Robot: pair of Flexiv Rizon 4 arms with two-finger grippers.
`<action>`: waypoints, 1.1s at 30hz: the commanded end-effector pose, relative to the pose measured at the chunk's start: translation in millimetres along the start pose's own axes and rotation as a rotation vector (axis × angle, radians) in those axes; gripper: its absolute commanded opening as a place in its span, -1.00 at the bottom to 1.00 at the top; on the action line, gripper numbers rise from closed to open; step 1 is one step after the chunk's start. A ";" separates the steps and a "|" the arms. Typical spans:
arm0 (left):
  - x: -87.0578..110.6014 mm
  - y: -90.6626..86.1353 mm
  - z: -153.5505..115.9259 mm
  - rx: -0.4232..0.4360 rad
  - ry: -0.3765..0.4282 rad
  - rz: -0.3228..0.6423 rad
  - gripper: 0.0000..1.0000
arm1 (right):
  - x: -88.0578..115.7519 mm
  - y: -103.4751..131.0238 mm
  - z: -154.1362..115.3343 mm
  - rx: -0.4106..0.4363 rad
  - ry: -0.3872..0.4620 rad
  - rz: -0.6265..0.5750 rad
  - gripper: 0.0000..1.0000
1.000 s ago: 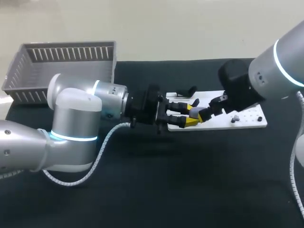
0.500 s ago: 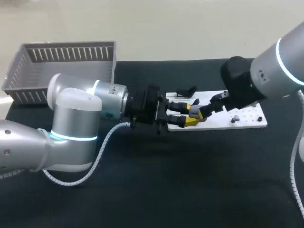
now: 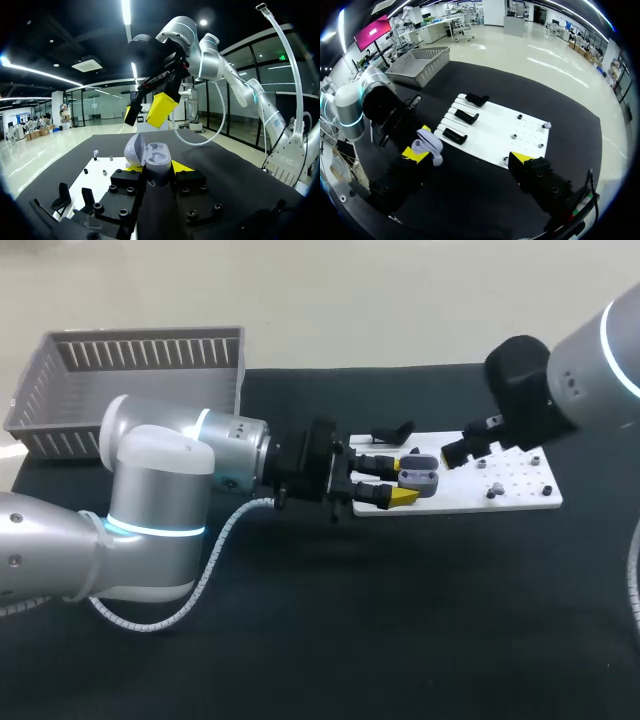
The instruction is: Pick up each earbud case from the left stands, insert the matching earbuds, close the lid, and place the case in the box.
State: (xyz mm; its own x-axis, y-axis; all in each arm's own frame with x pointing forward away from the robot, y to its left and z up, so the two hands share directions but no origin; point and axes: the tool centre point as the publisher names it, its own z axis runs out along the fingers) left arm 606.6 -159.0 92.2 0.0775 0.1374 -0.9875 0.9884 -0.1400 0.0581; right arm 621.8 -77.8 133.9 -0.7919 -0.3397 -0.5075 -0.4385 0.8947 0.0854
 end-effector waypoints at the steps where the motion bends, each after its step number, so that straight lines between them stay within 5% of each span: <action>1: 1.2 -1.0 0.1 -0.005 -0.003 0.003 -1.00 | 6.8 -11.0 -14.6 0.226 -0.059 -0.011 1.00; 9: 1.2 -1.0 0.1 -0.005 -0.003 0.003 -1.00 | 3.5 -57.1 -10.9 0.308 0.019 -0.036 1.00; 19: 1.2 -1.0 0.1 -0.005 -0.003 0.003 -1.00 | -3.2 -105.0 9.1 0.272 0.096 -0.088 1.00; 33: 1.2 -1.0 0.1 -0.005 -0.003 0.003 -1.00 | -10.4 -131.1 24.9 0.313 0.114 -0.068 1.00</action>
State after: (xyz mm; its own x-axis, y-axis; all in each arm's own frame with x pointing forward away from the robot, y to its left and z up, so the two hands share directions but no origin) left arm 606.6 -159.0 92.3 0.0774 0.1375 -0.9875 0.9885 -0.1400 0.0580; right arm 697.4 -186.5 109.3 -0.8161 -0.4179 -0.3991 -0.3594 0.9079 -0.2158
